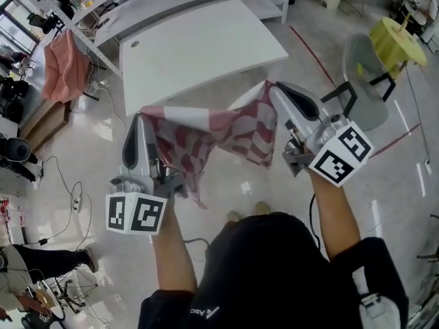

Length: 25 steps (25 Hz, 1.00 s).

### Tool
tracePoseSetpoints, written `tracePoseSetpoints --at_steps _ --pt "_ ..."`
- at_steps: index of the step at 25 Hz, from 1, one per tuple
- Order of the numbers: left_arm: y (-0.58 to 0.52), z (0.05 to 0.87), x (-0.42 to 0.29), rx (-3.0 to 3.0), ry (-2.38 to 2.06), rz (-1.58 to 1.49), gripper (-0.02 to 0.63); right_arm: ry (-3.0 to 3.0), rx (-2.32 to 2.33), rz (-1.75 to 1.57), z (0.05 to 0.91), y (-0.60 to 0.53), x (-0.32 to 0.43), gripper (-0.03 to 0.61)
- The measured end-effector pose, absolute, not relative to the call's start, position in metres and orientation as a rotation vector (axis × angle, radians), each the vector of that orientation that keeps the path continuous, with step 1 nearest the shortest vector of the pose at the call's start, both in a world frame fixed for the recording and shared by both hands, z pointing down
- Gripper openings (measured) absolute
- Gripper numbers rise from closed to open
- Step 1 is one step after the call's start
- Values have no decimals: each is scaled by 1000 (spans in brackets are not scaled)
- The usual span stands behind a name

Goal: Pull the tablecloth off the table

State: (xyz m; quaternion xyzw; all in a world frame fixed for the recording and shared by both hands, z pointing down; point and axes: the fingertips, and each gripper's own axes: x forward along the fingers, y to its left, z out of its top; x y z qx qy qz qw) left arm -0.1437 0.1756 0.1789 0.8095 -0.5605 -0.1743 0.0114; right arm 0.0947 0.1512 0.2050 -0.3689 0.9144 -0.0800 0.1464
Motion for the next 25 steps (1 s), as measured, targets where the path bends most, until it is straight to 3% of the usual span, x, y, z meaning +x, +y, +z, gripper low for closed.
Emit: tracePoseSetpoints --at_steps 25 --pt "193 183 -146 2554 -1698 -530 14 2662 -1079 -225 213 173 83 5"
